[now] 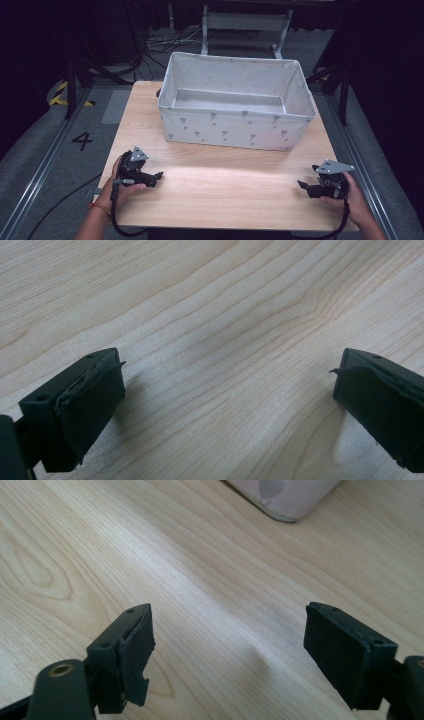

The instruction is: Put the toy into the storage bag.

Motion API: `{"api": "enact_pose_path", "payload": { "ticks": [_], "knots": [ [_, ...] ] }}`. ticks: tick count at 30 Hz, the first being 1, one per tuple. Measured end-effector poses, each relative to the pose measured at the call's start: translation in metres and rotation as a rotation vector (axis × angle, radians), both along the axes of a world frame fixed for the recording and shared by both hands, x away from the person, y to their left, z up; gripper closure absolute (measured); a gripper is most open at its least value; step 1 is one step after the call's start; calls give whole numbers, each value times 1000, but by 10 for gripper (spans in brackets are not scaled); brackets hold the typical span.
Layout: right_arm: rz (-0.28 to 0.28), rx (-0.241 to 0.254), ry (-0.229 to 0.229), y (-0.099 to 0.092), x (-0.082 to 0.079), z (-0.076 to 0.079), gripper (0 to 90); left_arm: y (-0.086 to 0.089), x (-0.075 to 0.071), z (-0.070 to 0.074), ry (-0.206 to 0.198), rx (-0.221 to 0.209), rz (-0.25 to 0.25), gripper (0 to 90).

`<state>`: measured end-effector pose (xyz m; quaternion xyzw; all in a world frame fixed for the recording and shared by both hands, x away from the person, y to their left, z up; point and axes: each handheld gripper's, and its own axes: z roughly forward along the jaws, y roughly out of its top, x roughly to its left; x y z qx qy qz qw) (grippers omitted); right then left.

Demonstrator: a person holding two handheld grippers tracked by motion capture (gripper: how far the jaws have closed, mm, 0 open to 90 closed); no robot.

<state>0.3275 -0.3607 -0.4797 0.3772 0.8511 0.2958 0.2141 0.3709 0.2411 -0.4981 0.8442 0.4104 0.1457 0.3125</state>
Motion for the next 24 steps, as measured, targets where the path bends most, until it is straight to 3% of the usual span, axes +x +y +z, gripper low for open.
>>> {"api": "enact_pose_path", "payload": {
  "ticks": [4,6,8,12,24],
  "knots": [
    [-28,42,8,-4,-3,-9,210,0,0,0,2,-2,5,5],
    [-46,94,23,-8,-7,-17,207,0,-1,0,6,-7,6,5],
    [-50,105,19,-9,-7,-18,207,0,0,0,1,-1,1,4],
    [-86,181,33,-17,-7,-24,169,0,0,0,2,-3,2,3],
    [-117,173,30,-18,-6,-24,150,-1,-1,0,7,-8,11,2]
  ]
}}
